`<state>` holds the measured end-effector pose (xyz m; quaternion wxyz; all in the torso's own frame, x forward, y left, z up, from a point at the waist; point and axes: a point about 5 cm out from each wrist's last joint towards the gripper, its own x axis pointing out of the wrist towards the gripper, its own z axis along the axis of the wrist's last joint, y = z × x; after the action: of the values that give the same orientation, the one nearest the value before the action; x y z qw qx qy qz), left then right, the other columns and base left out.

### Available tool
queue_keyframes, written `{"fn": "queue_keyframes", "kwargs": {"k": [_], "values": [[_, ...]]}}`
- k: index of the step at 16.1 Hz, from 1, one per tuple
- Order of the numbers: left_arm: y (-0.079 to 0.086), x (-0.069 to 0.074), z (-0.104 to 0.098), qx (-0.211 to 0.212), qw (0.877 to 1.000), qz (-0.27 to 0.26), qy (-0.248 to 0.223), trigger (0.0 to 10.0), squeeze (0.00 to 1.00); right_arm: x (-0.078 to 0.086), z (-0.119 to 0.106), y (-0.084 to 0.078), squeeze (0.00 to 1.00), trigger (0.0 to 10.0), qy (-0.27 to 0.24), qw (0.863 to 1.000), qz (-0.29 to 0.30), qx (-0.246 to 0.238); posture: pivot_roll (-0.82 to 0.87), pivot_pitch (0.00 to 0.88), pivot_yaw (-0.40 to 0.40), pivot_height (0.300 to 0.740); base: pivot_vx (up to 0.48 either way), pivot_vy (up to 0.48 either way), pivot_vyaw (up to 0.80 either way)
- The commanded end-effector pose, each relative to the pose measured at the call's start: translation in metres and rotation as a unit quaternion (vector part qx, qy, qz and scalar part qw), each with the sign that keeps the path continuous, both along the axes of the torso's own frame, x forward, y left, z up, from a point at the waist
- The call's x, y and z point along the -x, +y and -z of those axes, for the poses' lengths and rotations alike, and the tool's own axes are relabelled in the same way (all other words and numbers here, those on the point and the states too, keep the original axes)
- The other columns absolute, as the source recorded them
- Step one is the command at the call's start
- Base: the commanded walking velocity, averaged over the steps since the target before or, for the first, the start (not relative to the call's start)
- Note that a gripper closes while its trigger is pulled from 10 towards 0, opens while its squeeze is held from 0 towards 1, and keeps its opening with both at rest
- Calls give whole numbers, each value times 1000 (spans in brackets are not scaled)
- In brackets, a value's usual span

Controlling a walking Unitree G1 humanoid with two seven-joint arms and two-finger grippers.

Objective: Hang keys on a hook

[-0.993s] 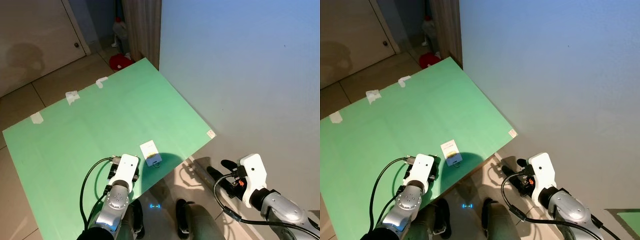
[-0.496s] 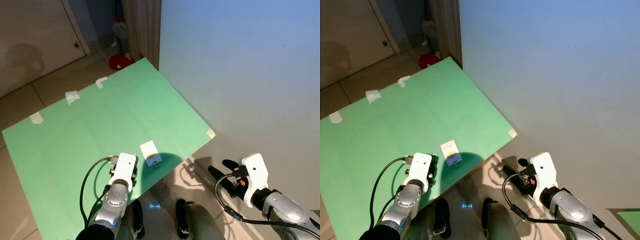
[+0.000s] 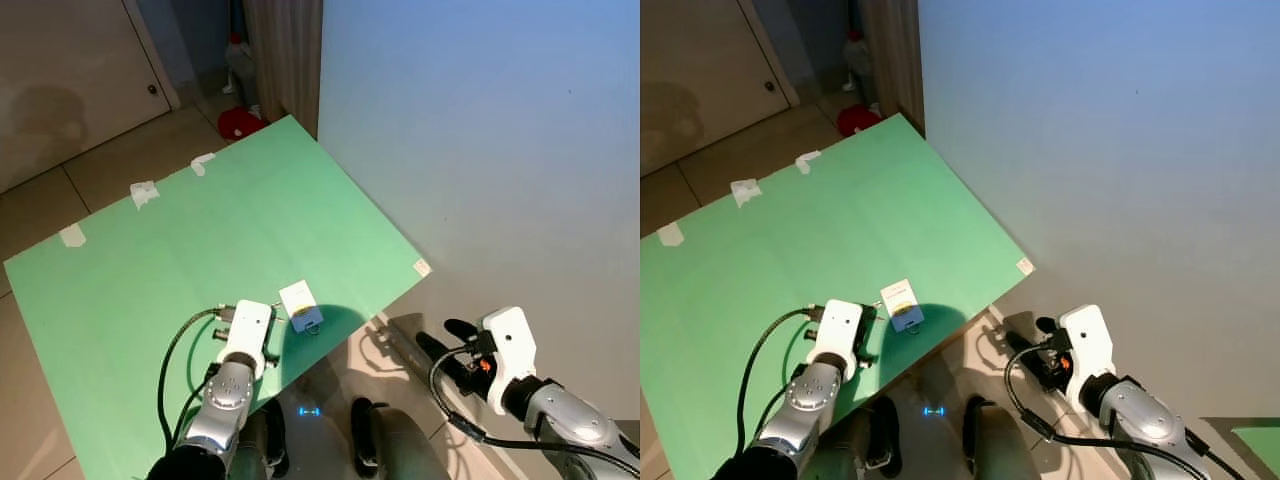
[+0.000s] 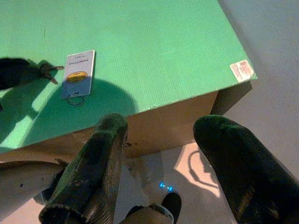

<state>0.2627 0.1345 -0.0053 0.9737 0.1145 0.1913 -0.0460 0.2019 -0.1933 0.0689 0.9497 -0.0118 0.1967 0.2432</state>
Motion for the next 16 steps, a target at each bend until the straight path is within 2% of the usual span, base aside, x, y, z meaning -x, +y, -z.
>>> {"fn": "queue_keyframes", "kwargs": {"k": [1,3,7,10,11,13,14,16], "values": [[-2,3,1,6,1000,7,2,0,0,5,2,-1,0,10000,11,1000,0,0,-310,289,-25,740,0,0,0],[-3,0,-5,13,1000,8,-11,0,0,4,3,-1,0,10000,11,1000,0,-1,-308,288,-24,740,0,0,0],[-6,-11,-31,33,997,15,-62,0,0,2,4,2,0,10000,11,1000,1,-5,-292,286,-17,740,0,0,0],[1,-14,-29,-10,999,-8,-51,0,0,2,4,4,0,10000,11,1000,0,-7,-293,291,-17,740,0,0,0],[6,-13,-28,-22,999,-16,-47,10000,0,3,3,3,0,10000,11,1000,0,-7,-297,293,-18,740,0,0,0],[14,-15,-31,-58,996,-18,-60,10000,0,4,3,1,0,10000,12,1000,1,-5,-301,296,-19,740,0,0,0],[19,-23,-46,-89,991,-22,-98,10000,0,5,3,0,0,10000,13,1000,2,-4,-302,298,-19,740,0,0,0],[20,-30,-69,-101,981,-21,-163,10000,0,6,4,1,0,10000,13,1000,3,-3,-299,299,-15,740,0,0,0]]}}
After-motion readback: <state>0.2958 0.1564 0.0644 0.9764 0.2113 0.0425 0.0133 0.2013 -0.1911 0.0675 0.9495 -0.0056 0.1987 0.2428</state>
